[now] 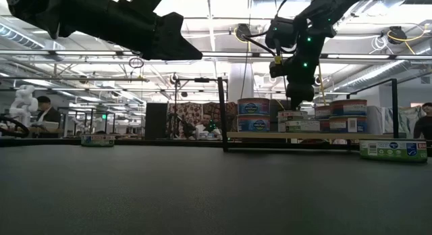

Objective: Stack canned seafood by type on shelf
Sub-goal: Stack the green tuna can on top of the top green tuna can on the shelf, then stack the green tuna can on top of the bottom green tuna can on the shelf

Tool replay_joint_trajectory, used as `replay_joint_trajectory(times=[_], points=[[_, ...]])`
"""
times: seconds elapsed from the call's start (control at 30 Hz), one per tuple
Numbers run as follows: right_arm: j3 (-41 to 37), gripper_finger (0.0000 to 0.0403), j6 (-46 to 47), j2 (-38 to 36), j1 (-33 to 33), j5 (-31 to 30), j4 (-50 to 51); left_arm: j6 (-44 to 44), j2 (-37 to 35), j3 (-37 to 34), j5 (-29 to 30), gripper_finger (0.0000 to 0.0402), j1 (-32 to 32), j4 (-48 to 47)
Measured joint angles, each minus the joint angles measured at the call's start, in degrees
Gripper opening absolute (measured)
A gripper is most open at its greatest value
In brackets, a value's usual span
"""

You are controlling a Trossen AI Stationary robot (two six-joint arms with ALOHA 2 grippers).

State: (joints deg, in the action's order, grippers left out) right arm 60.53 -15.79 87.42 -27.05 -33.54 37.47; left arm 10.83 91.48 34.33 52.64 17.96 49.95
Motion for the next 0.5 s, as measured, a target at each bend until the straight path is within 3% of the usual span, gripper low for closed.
replay_joint_trajectory(times=[0.23,0.5], points=[[0.03,0.0103,-0.2,0.0,0.05,0.04,0.16,0.02,-0.02,0.0,0.0,0.0164,0.0,0.0],[6.81,0.0107,3.25,0.03,3.47,0.73,10.25,0.04,0.0,0.0,0.0,0.0164,0.0,0.0]])
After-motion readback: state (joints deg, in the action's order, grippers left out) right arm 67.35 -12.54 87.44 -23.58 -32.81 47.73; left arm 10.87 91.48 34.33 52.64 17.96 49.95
